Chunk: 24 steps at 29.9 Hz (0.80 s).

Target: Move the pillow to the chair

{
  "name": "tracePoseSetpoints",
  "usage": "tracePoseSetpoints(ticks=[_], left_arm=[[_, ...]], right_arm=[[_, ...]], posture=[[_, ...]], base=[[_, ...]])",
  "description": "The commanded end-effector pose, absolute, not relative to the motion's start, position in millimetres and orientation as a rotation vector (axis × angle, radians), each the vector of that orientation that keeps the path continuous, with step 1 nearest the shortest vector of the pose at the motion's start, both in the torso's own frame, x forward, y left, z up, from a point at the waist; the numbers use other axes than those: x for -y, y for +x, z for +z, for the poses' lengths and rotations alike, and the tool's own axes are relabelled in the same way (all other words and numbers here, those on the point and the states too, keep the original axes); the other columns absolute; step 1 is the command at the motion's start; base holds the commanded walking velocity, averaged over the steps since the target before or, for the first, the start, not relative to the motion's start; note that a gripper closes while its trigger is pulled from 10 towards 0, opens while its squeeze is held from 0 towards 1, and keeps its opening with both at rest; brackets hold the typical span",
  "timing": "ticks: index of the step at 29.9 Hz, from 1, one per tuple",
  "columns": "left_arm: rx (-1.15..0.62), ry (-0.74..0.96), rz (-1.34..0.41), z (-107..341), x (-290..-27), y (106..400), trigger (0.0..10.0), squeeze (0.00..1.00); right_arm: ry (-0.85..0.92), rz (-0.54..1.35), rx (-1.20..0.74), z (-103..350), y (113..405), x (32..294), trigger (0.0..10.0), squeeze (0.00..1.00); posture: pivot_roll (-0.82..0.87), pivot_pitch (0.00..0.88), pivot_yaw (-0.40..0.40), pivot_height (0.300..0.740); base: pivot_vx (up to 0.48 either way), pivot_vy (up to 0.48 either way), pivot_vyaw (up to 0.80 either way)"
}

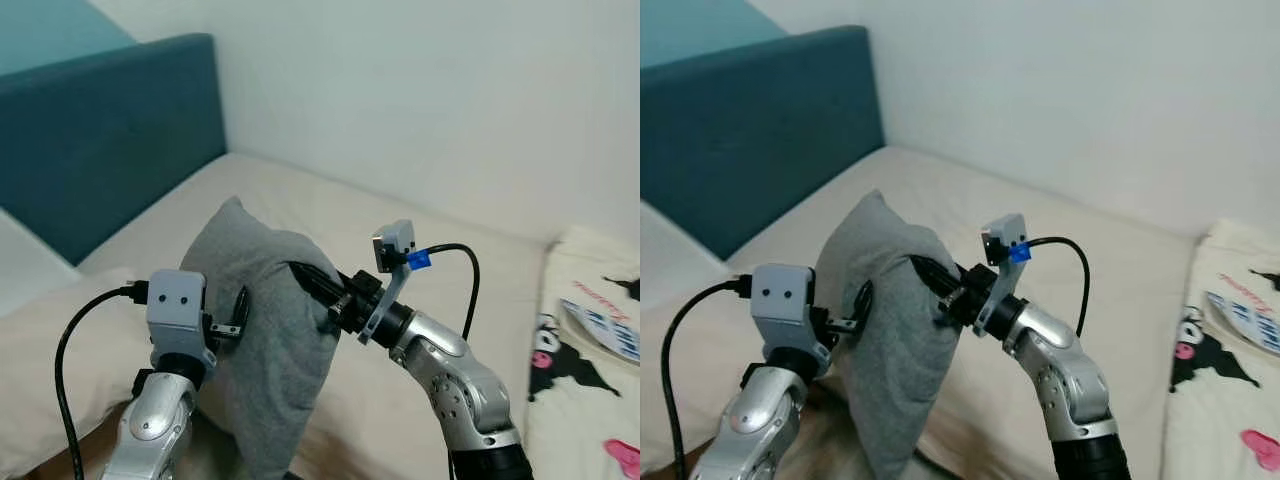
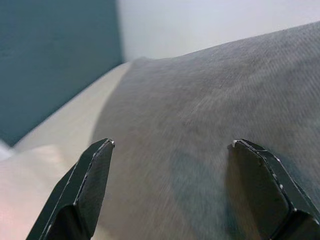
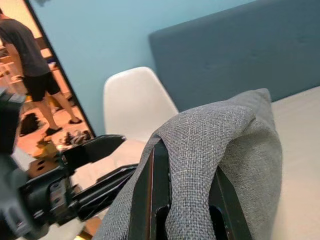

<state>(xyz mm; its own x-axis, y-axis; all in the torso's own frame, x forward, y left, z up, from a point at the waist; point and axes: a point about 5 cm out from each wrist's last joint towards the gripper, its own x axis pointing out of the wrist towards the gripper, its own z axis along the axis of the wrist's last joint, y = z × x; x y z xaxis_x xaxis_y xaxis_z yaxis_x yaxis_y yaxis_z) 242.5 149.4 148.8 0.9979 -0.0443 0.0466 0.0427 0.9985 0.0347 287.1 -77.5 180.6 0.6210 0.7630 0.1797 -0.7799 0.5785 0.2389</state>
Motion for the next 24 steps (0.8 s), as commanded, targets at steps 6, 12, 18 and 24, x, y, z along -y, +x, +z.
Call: tracePoseSetpoints(ticks=[6, 12, 18, 24], left_arm=[[0.030, 0.052, -0.010, 149, -150, 241, 10.0, 0.00], [0.050, 0.072, 0.057, 153, -161, 243, 10.0, 0.00], [0.063, 0.091, 0.095, 156, -169, 246, 10.0, 0.00], [0.072, 0.094, 0.107, 159, -172, 247, 10.0, 0.00]], right_arm=[[0.295, 0.854, 0.209, 215, 290, 81, 0.0, 0.00], [0.289, 0.854, 0.221, 219, 292, 78, 0.0, 0.00], [0.282, 0.868, 0.232, 222, 293, 74, 0.0, 0.00], [0.279, 0.891, 0.240, 225, 293, 71, 0.0, 0.00]], posture=[[-0.01, 0.000, -0.090, 0.724], [-0.01, 0.000, -0.097, 0.724], [0.00, 0.000, -0.097, 0.724], [0.00, 0.000, -0.097, 0.724]], base=[[0.000, 0.000, 0.79], [0.000, 0.000, 0.79], [0.000, 0.000, 0.79], [0.000, 0.000, 0.79]])
